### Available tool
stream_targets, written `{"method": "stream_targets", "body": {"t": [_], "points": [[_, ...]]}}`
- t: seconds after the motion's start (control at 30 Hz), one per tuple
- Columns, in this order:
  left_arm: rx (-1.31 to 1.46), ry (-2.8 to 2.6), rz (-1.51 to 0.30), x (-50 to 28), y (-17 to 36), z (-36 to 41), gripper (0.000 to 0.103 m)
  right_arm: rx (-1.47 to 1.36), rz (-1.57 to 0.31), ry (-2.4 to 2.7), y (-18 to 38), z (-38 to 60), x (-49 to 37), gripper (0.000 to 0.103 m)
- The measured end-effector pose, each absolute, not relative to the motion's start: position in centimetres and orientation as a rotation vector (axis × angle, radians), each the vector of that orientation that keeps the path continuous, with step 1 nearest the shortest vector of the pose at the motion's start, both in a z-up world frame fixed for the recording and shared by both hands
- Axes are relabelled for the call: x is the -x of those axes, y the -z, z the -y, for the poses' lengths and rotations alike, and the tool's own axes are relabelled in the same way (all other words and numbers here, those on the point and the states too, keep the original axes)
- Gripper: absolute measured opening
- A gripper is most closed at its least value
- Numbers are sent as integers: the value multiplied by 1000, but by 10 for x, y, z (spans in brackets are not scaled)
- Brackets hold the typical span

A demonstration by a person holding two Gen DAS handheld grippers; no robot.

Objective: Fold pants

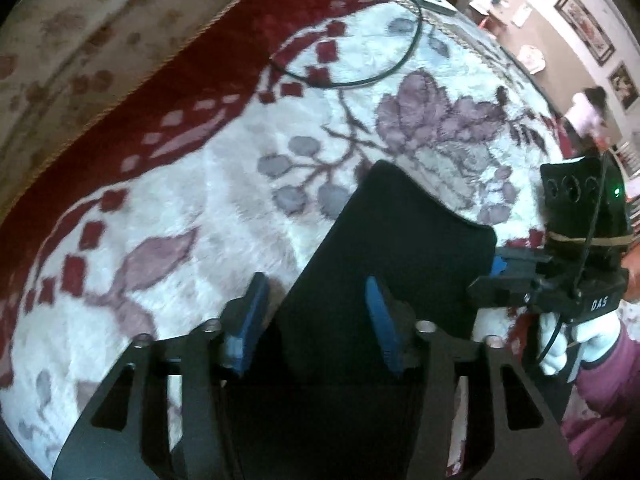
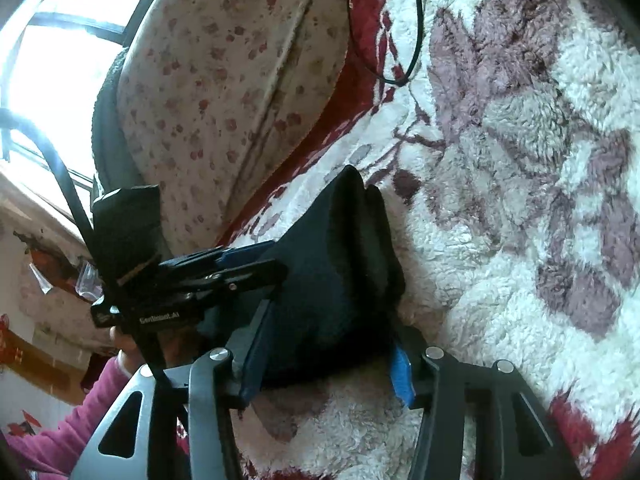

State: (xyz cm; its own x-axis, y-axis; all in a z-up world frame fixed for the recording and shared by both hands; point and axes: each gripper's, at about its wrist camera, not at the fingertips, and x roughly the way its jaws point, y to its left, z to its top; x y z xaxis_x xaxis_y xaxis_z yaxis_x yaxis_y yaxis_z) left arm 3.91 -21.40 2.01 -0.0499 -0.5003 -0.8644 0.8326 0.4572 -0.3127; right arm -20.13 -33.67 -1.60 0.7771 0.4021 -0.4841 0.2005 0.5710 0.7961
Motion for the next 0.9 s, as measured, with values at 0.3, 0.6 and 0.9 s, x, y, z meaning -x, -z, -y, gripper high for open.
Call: {"method": "stream_targets", "body": {"t": [0.3, 0.6, 0.9], "points": [[-485, 1215, -1119, -17, -18, 238, 41, -992, -683, -168, 24, 336, 194, 22], [-351, 1205, -1096, -17, -36, 219, 14, -1076, -539, -300, 6, 338, 201, 12], [-224, 1160, -938, -11, -116, 154, 13, -972, -450, -474, -74, 298, 182, 12]]}}
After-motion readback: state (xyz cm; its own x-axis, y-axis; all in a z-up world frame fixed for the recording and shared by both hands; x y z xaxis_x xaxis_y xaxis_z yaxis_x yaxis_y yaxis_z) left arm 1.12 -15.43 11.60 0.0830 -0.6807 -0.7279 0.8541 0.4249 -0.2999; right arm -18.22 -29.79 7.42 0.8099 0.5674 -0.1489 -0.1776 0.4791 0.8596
